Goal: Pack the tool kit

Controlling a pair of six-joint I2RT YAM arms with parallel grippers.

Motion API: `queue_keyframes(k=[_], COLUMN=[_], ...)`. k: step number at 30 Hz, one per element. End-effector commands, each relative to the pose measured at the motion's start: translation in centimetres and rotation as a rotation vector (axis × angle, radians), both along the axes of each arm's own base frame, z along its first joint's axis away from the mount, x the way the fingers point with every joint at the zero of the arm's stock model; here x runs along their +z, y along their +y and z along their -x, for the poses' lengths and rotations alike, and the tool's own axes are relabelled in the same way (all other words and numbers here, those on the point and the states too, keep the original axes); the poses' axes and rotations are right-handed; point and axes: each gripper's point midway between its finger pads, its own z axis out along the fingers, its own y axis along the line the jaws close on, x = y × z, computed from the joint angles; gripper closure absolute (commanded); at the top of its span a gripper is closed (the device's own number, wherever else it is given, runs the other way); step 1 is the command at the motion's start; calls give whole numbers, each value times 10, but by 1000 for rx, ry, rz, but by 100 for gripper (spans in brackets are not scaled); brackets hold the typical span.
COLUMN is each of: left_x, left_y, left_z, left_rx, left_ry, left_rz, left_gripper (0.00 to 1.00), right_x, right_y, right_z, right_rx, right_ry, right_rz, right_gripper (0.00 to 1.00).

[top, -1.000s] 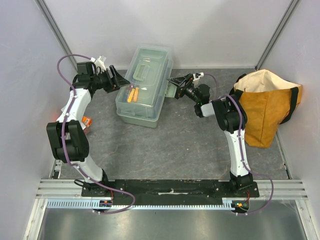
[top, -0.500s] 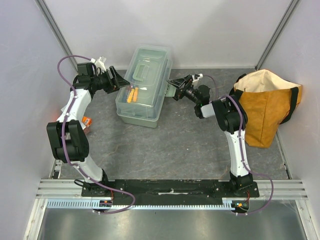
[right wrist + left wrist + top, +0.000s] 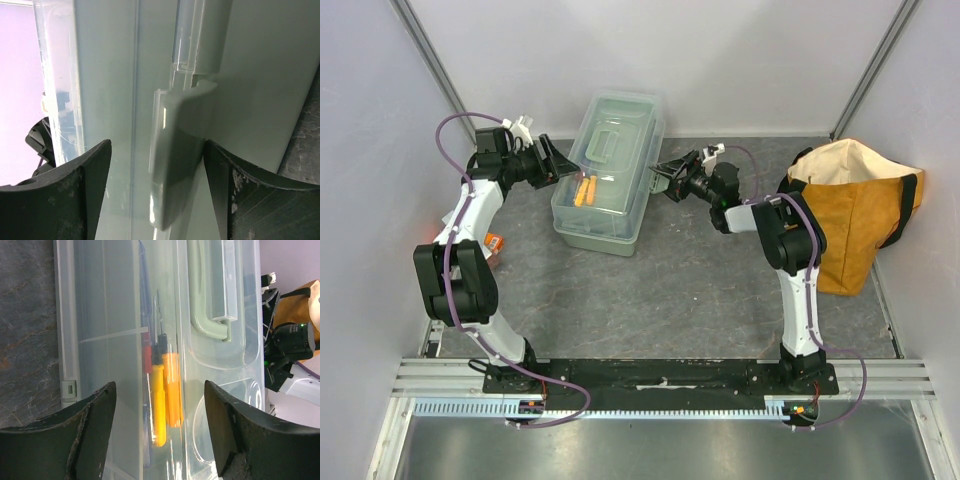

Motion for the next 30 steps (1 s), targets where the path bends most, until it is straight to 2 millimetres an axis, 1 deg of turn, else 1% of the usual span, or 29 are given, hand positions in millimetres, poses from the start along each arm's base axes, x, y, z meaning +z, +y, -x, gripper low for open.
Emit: queue_keyframes(k=[1, 2, 4, 7, 8, 9, 11, 14, 18, 20, 22, 25, 27, 28, 30], left_x=[-3, -3, -6, -12, -14, -16, -18, -19, -22, -23, -24, -27, -31, -31, -31], left_y=[-36, -35, -35, -35, -35, -48, -50, -51, -55, -58, -60, -62, -63, -64, -65], left_z=[29, 29, 29, 29, 29, 33, 34, 34, 34, 36, 37, 37, 38, 38, 38], left_rx=[-103, -102, -102, -102, -102, -132, -137, -138, -145, -155, -163, -169, -171, -175, -177], left_ry=[85, 82, 91, 105, 109, 116, 119, 123, 129, 131, 132, 138, 149, 149, 149], left_rz=[74, 73, 72, 71, 71, 70, 69, 66, 65, 64, 62, 63, 64, 66, 65], left_gripper=[26, 26, 27, 27, 27, 27, 27, 28, 28, 30, 31, 32, 33, 33, 33], right_x=[87, 88, 84, 81, 80, 78, 76, 80, 77, 84, 86, 81, 76, 77, 73], right_y=[25, 26, 27, 33, 34, 35, 38, 38, 39, 42, 45, 47, 50, 52, 53], right_z=[37, 37, 36, 38, 37, 37, 39, 38, 35, 34, 35, 35, 37, 38, 38], right_rx=[120, 121, 127, 156, 163, 165, 166, 157, 150, 156, 174, 185, 197, 201, 202], right_ry=[-206, -201, -186, -178, -170, -161, -157, -158, -128, -146, -142, -122, -103, -103, -89], right_rz=[-9, 5, 46, 53, 53, 56, 63, 85, 174, 196, 205, 207, 209, 210, 222], right_gripper=[21, 20, 15, 13, 14, 14, 16, 17, 19, 18, 18, 19, 21, 23, 28])
